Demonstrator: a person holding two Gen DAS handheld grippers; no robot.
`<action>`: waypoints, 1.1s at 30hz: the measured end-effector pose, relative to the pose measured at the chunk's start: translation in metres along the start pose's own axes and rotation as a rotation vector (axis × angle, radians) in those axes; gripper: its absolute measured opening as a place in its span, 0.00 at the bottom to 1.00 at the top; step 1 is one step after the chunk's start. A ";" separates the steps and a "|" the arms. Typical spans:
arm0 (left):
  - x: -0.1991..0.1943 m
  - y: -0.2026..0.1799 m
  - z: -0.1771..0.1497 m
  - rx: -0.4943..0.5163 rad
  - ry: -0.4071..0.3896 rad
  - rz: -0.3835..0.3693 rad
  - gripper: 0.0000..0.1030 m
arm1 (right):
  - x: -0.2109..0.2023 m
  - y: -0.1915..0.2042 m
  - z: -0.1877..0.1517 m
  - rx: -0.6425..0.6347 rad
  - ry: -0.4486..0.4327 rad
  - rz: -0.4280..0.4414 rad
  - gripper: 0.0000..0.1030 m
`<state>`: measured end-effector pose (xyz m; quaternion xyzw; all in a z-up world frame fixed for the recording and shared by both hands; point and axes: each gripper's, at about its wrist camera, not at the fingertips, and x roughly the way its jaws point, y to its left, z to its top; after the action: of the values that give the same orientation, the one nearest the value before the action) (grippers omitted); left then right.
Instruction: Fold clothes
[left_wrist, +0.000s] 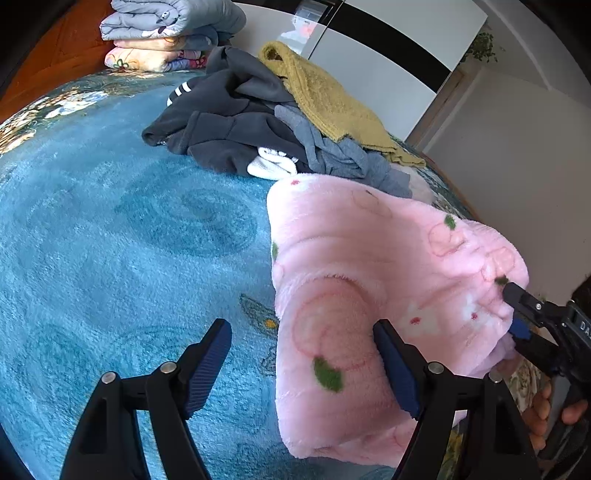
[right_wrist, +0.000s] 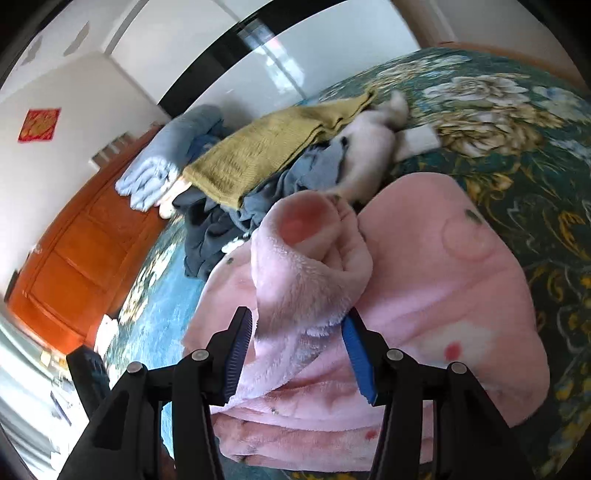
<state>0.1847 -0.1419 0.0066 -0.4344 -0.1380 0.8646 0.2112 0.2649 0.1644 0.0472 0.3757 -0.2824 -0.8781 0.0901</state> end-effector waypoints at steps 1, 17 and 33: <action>0.000 0.001 0.000 -0.002 0.001 -0.004 0.79 | 0.009 -0.005 0.002 0.017 0.034 0.012 0.53; -0.021 -0.005 0.009 0.010 -0.043 -0.079 0.79 | -0.046 0.019 0.045 -0.081 -0.194 0.173 0.28; -0.035 -0.050 0.021 0.121 -0.087 -0.134 0.79 | -0.045 -0.095 0.000 0.119 -0.149 0.014 0.37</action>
<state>0.1984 -0.1160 0.0646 -0.3727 -0.1231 0.8734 0.2884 0.3015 0.2591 0.0214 0.3119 -0.3428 -0.8846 0.0524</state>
